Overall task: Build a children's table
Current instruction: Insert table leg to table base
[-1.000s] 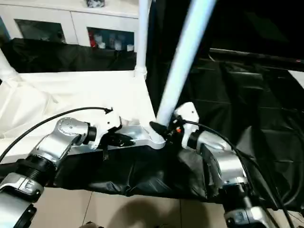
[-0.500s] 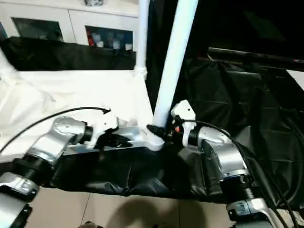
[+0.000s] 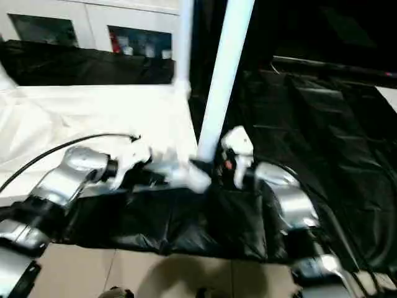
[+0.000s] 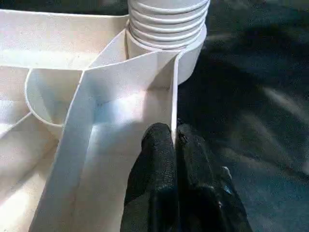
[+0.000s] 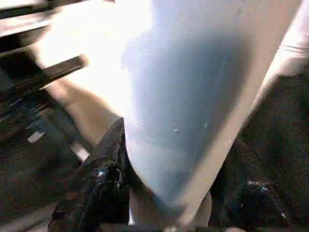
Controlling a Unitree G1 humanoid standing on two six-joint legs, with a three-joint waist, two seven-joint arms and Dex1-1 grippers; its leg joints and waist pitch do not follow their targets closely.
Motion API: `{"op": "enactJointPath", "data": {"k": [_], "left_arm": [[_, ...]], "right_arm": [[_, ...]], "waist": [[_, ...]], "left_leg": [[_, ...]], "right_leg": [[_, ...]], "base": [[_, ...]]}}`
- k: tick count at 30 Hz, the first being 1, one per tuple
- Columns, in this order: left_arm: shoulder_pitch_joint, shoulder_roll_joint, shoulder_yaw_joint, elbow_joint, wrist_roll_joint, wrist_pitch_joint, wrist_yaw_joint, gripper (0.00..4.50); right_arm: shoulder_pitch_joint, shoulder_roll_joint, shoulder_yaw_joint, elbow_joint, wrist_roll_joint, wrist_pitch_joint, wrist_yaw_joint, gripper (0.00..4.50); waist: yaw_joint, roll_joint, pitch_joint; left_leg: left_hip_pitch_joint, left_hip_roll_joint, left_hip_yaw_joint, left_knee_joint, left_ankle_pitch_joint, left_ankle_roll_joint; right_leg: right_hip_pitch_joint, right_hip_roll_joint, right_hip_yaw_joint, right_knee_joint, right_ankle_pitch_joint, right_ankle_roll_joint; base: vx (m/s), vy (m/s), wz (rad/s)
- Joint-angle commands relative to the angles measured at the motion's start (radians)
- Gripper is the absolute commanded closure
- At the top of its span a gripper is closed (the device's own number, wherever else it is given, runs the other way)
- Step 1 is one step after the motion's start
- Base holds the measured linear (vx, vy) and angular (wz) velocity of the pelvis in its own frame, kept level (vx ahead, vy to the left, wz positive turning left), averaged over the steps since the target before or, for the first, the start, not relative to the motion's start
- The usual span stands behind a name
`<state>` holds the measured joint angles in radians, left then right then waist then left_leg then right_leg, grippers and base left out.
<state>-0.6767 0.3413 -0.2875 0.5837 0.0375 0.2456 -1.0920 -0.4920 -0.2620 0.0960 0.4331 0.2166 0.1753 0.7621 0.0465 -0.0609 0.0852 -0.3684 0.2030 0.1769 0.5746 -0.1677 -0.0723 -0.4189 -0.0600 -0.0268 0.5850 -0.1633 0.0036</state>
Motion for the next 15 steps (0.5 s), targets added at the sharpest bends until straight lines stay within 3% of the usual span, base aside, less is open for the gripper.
{"op": "enactJointPath", "data": {"k": [1,3,5,7,8,9,13,14,15], "left_arm": [[-0.04,-0.046,0.046,-0.067,-0.025,0.06,0.075,4.5],[-0.04,-0.062,0.051,-0.085,-0.027,0.09,0.098,4.5],[-0.037,-0.104,0.052,-0.133,-0.013,0.157,0.165,4.5],[-0.03,-0.146,0.04,-0.179,0.008,0.211,0.223,4.5],[-0.028,-0.156,0.032,-0.186,0.016,0.218,0.234,4.5],[-0.026,-0.159,0.025,-0.188,0.023,0.212,0.238,4.5],[-0.015,-0.155,0.002,-0.185,0.042,0.193,0.246,4.5],[-0.012,-0.152,-0.003,-0.186,0.044,0.192,0.247,4.5],[-0.01,-0.149,-0.005,-0.186,0.044,0.191,0.248,4.5]], "right_arm": [[0.023,0.037,0.01,0.147,-0.065,0.057,-0.13,2.64],[0.006,0.058,-0.003,0.175,-0.07,0.059,-0.185,2.64],[-0.044,0.107,-0.026,0.261,-0.079,0.079,-0.315,2.64],[-0.093,0.154,-0.046,0.339,-0.082,0.1,-0.414,2.64],[-0.105,0.169,-0.047,0.35,-0.081,0.103,-0.43,2.64],[-0.109,0.176,-0.045,0.352,-0.082,0.104,-0.434,2.64],[-0.122,0.197,-0.034,0.355,-0.087,0.099,-0.431,2.64],[-0.126,0.202,-0.032,0.358,-0.092,0.101,-0.434,2.64],[-0.13,0.208,-0.032,0.362,-0.093,0.104,-0.433,2.64]], "waist": [[-0.007,0.011,-0.044],[-0.014,0.013,-0.043],[-0.015,0.014,-0.046],[-0.02,0.009,-0.049],[-0.023,0.012,-0.049],[-0.021,0.008,-0.053],[-0.016,0.009,-0.059],[-0.015,0.003,-0.062],[-0.012,0.005,-0.061]], "left_leg": [[0.015,0.024,-0.027,-0.09,-0.456,-0.036],[0.006,0.025,-0.028,-0.095,-0.442,-0.039],[0.012,0.022,-0.025,-0.092,-0.445,-0.038],[0.007,0.022,-0.022,-0.091,-0.417,-0.036],[0.006,0.023,-0.021,-0.091,-0.398,-0.038],[0.008,0.021,-0.016,-0.087,-0.382,-0.031],[0.008,0.02,-0.005,-0.081,-0.287,-0.004],[0.007,0.019,-0.002,-0.079,-0.265,0.006],[0.006,0.019,-0.003,-0.08,-0.255,0.008]], "right_leg": [[0.024,-0.074,0.018,-0.098,-0.611,-0.113],[0.03,-0.074,0.012,-0.094,-0.542,-0.131],[0.028,-0.075,0.013,-0.094,-0.517,-0.141],[0.033,-0.075,0.014,-0.09,-0.488,-0.149],[0.033,-0.076,0.015,-0.085,-0.456,-0.159],[0.033,-0.074,0.015,-0.087,-0.429,-0.161],[0.04,-0.068,0.019,-0.072,-0.261,-0.197],[0.044,-0.068,0.018,-0.07,-0.248,-0.202],[0.046,-0.071,0.018,-0.069,-0.255,-0.201]], "base": [[0.0,0.0,0.0],[0.0,0.0,0.0],[0.0,0.0,0.0],[0.0,0.0,0.0],[0.0,0.0,0.0],[0.0,0.0,0.0],[0.013,-0.003,0.01],[0.0,0.0,0.0],[0.0,0.0,0.0]]}}
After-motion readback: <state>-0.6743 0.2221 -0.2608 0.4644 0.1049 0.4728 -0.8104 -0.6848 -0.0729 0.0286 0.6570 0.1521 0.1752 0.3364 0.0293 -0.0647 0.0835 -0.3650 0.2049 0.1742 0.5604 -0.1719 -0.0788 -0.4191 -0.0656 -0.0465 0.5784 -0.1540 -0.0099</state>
